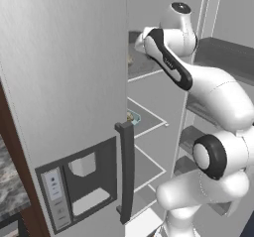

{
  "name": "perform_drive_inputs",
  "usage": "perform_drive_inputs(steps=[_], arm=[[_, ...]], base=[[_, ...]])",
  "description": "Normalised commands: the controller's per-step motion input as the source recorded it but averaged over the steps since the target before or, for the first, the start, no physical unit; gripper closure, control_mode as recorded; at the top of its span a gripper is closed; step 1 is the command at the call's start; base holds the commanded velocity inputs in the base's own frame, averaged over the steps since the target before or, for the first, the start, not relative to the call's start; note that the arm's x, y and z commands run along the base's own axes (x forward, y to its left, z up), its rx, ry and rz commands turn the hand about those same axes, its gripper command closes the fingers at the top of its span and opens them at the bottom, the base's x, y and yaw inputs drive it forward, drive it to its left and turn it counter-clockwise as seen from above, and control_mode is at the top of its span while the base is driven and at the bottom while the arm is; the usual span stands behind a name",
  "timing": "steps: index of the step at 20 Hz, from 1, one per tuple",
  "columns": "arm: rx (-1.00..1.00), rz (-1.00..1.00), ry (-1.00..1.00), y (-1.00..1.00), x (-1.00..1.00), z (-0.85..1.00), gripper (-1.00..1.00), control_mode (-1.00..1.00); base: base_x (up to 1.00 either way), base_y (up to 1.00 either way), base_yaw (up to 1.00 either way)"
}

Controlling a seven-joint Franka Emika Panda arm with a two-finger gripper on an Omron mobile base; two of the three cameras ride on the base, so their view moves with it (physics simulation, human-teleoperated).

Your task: Place two dumplings into each of the tupperware containers and then place the containers in the fridge.

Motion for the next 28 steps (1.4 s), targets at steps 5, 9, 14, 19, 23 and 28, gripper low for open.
perform_drive_inputs(steps=[5,9,14,19,23,28], arm=[[0.0,-0.01,0.15,0.05,0.38,-0.5,1.0,-1.0],[0.0,-0.03,0.02,0.17,0.36,-0.56,1.0,-1.0],[0.0,-0.01,-0.02,0.39,0.57,-0.33,1.0,-1.0],[0.0,0.0,-0.28,0.55,0.33,-0.23,-1.0,-1.0],[0.05,0.0,-0.46,0.07,-0.22,-0.07,-1.0,-1.0],[0.15,0.0,-0.36,-0.15,-0.05,0.2,-1.0,-1.0]], base=[[0.0,0.0,0.0],[0.0,0.0,0.0],[0.0,0.0,0.0],[0.0,0.0,0.0],[0.0,0.0,0.0],[0.0,0.0,0.0]])
